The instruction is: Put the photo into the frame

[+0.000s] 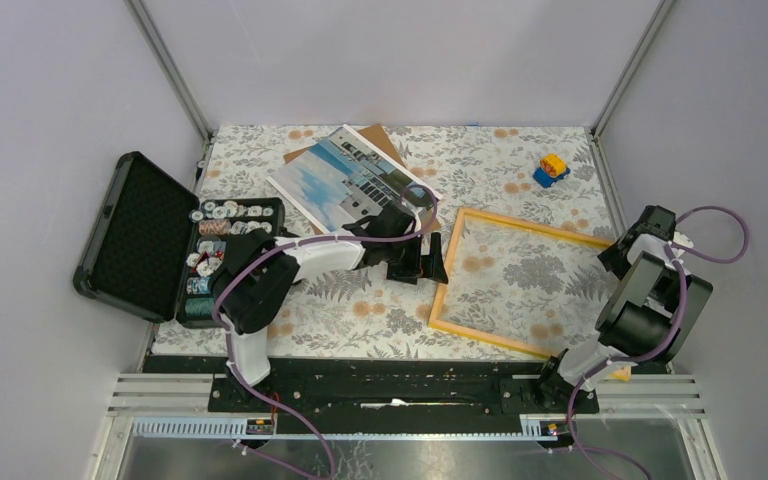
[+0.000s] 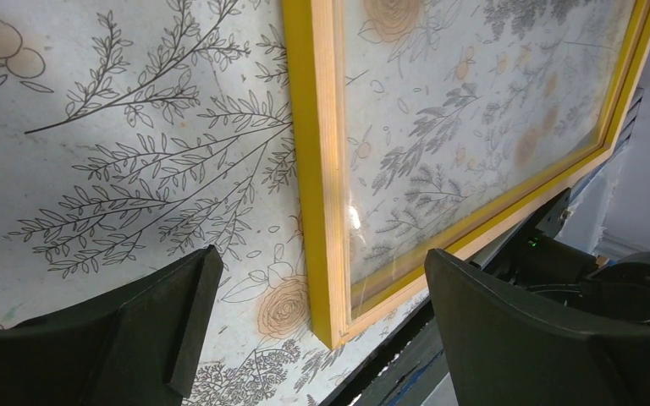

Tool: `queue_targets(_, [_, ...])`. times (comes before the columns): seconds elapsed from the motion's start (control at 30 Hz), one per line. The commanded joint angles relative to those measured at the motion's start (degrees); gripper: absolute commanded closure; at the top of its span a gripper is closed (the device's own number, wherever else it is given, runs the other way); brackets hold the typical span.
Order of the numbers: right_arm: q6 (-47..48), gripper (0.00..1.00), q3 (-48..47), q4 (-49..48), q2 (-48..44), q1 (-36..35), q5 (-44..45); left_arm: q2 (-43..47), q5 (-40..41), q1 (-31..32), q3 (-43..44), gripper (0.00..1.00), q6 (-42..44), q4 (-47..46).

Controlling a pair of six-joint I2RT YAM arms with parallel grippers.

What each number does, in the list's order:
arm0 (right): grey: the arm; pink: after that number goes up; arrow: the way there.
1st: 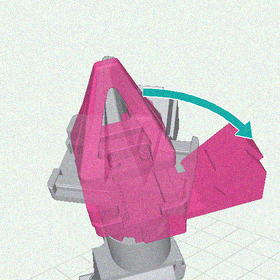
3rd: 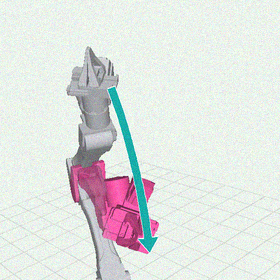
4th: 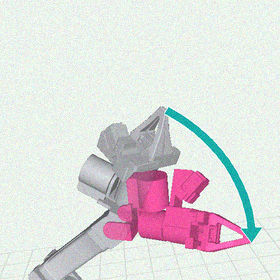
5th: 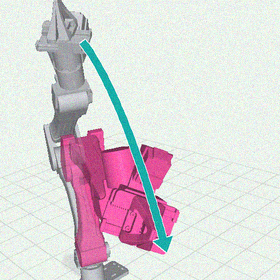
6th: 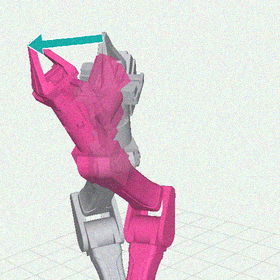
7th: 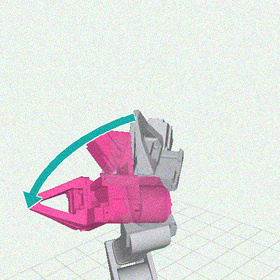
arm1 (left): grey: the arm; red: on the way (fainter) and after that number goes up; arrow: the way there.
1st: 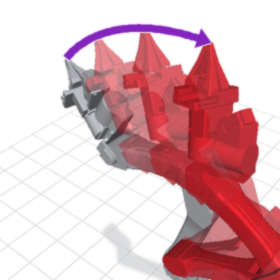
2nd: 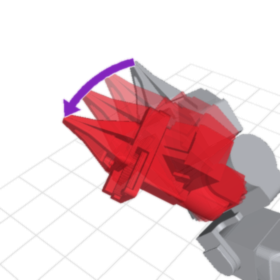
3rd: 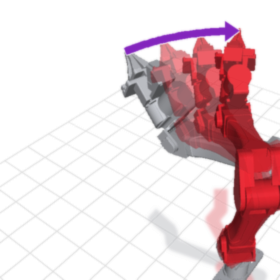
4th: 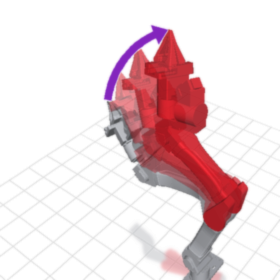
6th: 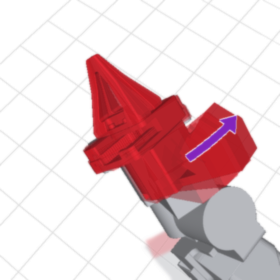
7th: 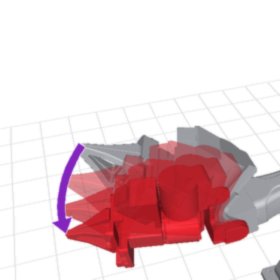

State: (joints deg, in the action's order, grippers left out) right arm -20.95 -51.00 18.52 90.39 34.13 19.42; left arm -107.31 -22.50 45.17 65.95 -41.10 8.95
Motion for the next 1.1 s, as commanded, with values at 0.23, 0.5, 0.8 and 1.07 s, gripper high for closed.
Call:
queue_targets(0.23, [-0.4, 0.0, 2.0, -4.7, 1.5, 0.2, -19.7, 5.9, 2.0, -1.0, -0.6, 0.01, 1.9, -3.4])
queue_targets(0.5, [-3.1, 0.02, 5.2, -9.6, -0.3, -0.7, -32.3, 5.4, 4.7, -1.8, 1.2, 0.04, 3.4, -2.7])
queue_targets(0.8, [-4.6, 0.03, 4.2, -10.7, 2.0, -1.4, -33.3, 1.3, 9.2, -1.8, 4.0, 0.14, 1.3, -1.5])
queue_targets(1.07, [-5.0, 0.04, 4.5, -11.2, 1.5, -1.9, -33.1, -1.5, 9.6, 0.2, 5.8, 0.2, 0.6, -3.4])
